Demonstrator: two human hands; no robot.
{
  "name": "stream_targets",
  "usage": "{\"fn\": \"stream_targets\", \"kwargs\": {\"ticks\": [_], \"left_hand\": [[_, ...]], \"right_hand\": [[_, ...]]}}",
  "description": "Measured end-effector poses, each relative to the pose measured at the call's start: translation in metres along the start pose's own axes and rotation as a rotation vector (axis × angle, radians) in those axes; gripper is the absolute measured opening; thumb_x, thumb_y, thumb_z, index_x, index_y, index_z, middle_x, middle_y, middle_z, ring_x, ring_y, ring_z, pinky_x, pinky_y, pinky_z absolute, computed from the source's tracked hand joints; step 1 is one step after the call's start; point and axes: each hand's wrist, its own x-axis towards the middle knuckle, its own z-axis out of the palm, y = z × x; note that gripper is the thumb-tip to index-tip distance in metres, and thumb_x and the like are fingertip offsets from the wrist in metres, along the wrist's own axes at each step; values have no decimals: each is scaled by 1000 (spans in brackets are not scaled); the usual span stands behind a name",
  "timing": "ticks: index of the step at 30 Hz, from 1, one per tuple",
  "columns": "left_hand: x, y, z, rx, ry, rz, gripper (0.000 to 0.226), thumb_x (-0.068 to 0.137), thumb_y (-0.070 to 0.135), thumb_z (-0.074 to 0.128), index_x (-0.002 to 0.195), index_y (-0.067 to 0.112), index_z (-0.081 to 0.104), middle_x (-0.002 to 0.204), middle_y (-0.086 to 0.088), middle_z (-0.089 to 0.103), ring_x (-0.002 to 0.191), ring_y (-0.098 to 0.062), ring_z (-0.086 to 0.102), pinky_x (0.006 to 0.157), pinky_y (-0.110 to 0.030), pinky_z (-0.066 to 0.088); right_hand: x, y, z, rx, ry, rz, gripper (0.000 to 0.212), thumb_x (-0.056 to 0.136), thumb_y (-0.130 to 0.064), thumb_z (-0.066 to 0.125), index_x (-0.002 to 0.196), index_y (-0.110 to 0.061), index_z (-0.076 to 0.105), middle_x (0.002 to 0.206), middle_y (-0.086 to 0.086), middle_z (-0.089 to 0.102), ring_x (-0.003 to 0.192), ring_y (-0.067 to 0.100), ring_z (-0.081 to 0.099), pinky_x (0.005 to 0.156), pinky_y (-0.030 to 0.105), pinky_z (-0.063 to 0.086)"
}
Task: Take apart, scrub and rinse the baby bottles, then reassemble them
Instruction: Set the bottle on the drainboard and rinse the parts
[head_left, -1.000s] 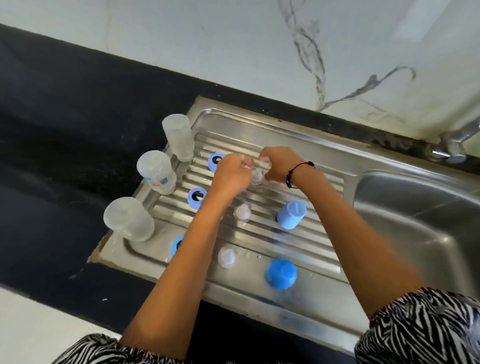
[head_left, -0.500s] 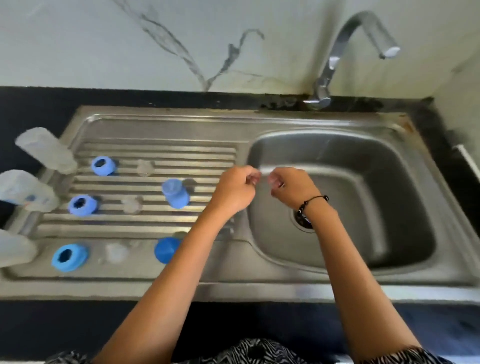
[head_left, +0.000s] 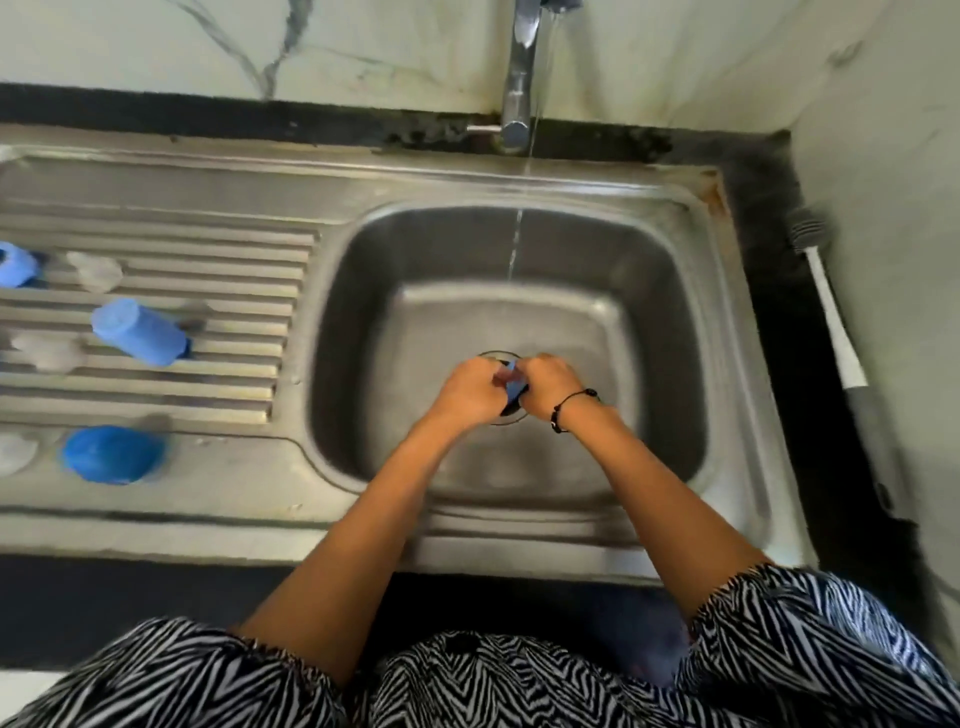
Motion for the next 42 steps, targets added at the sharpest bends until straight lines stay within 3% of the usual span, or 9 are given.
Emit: {"fn": "stream_targets", "kwargs": {"ticks": [7,15,18,22,26,31,36,39,42], "left_hand": [[25,-6,10,22,-6,-175,26,85,-3,46,102,-5,67,107,-22,65,100,-33,59,82,-35,48],[62,-26,12,-127,25,-259,31,90,-1,47,115,5,64,122,-12,62,116,-27,55,101,-36,44],[76,-21,4,-430,244,-233,30,88,-3,47,111,4,64,114,-14,65,108,-25,59,94,-32,48],[99,14,-12,-767,266,-218,18,91,3,46,79,11,58,72,0,55,62,-5,53,52,-12,39],[127,47,-26,-916,283,-210,26,94,20,52,106,-2,57,88,-11,58,77,-21,56,66,-26,45],[137,71,-36,-1043,276,-265,39,87,20,65,117,6,42,85,-9,57,66,-18,55,53,-25,45],[138,70,-58,-1248,116,-144,19,85,22,69,79,10,57,81,-16,62,63,-25,60,60,-33,52],[138,72,-47,-1268,350,-19,24,86,29,68,88,8,56,81,-12,61,69,-22,58,72,-36,52],[131,75,-31,-973,622,90,32,91,35,60,107,16,39,92,-8,60,78,-22,60,76,-34,52]], "right_hand": [[30,4,15,-64,-35,-77,32,94,-18,48,126,-15,50,128,11,38,117,34,43,83,37,43],[67,15,31,-246,-73,-81,45,91,-23,55,133,-13,43,134,14,36,121,33,40,93,38,41],[78,19,15,35,50,27,42,87,-34,59,119,-6,53,122,17,51,110,32,50,87,36,44],[90,11,-30,447,282,112,40,84,-42,63,95,-4,62,87,10,61,80,23,52,64,29,37],[92,7,-61,644,433,183,28,86,-32,60,87,-5,58,80,9,55,77,27,54,61,30,38],[83,-8,-71,936,480,81,15,91,-16,48,89,-9,61,86,11,65,80,25,62,73,39,54],[71,-17,-82,1383,453,63,23,93,-22,41,75,-12,52,59,6,47,42,11,38,38,20,28],[77,-29,-91,1403,430,99,31,94,-29,38,73,-16,56,71,5,59,57,15,54,49,25,43],[85,-33,-108,1578,367,124,33,96,-29,39,75,-13,59,75,6,64,68,18,61,60,25,51]]}}
